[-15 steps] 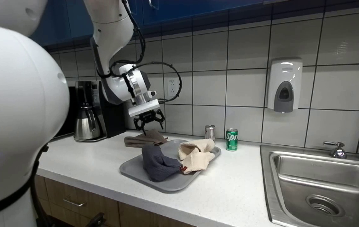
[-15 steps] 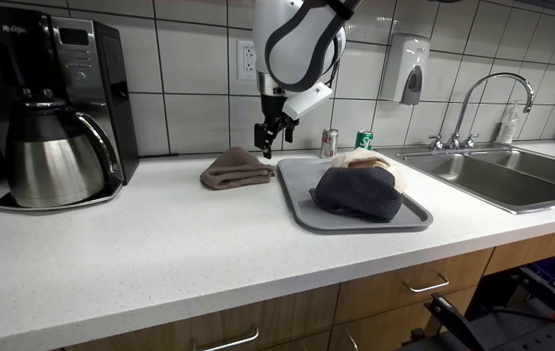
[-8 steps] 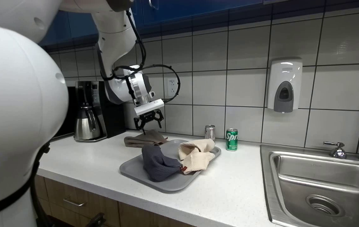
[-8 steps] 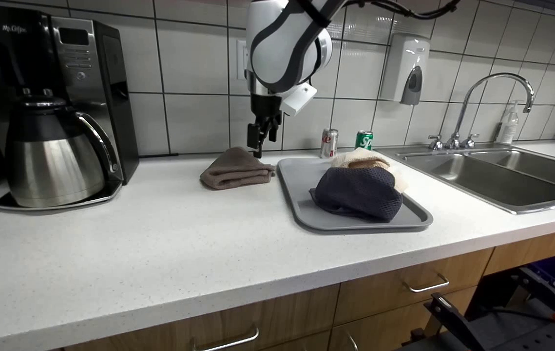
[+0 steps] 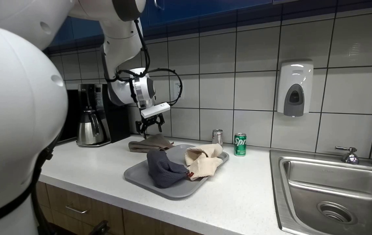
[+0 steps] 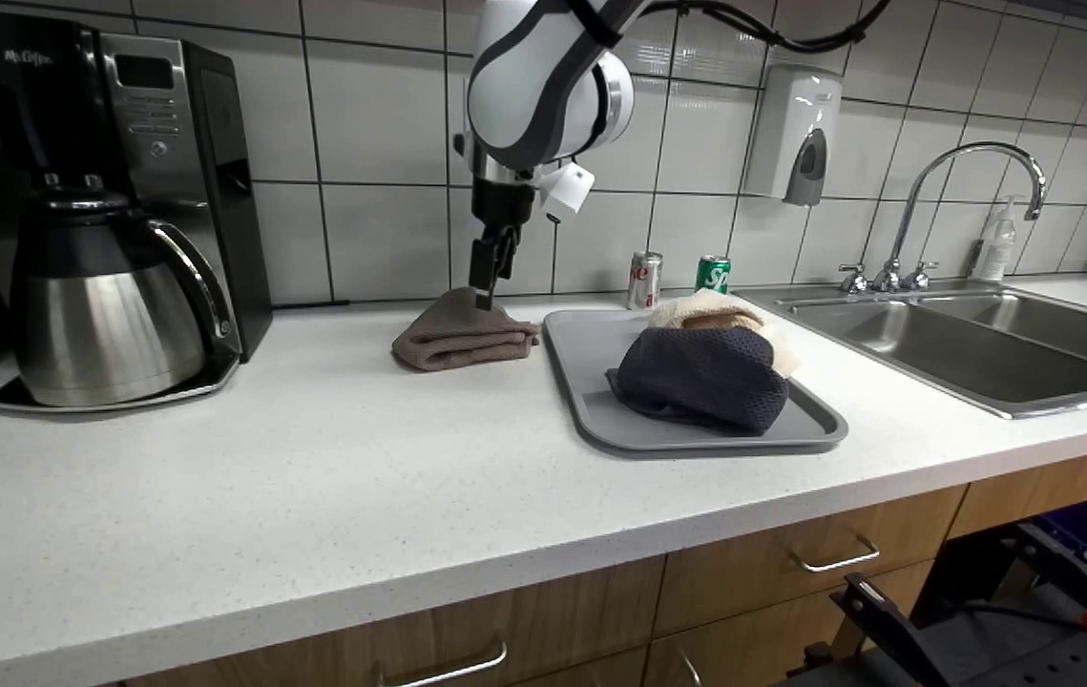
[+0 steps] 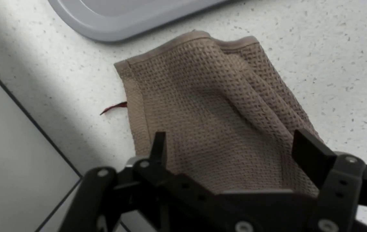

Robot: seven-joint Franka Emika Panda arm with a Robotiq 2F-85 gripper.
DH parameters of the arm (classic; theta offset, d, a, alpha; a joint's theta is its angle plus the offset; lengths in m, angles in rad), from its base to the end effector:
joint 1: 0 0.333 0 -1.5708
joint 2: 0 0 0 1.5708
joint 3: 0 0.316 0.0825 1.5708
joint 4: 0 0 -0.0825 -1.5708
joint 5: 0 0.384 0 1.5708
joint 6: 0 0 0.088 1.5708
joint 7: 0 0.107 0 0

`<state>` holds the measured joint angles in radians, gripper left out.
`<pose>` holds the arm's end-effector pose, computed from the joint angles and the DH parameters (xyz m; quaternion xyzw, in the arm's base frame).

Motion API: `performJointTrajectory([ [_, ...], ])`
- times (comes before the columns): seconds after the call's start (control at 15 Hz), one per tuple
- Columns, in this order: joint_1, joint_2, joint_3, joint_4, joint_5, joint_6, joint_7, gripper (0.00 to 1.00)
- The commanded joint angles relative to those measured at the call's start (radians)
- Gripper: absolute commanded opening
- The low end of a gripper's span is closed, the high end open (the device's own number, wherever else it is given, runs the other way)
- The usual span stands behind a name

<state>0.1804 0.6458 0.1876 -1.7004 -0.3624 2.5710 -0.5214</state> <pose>0.6548 0.2413 0.2475 0.8392 0.5266 0.1159 0.0706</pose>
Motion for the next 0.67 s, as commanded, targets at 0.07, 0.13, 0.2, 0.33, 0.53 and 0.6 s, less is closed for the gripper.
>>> performJointTrajectory([
  [0.07,-0.011,0.015,0.041,0.025,0.016,-0.036,-0.101,1.00],
  [0.13,-0.009,0.022,0.042,0.032,0.017,-0.038,-0.109,1.00],
  [0.2,-0.006,0.028,0.039,0.037,0.013,-0.039,-0.114,1.00],
  [0.33,-0.005,0.047,0.034,0.053,0.009,-0.045,-0.133,1.00],
  [0.53,-0.007,0.074,0.035,0.078,0.013,-0.059,-0.165,1.00],
  [0.6,-0.008,0.086,0.039,0.089,0.017,-0.066,-0.181,1.00],
])
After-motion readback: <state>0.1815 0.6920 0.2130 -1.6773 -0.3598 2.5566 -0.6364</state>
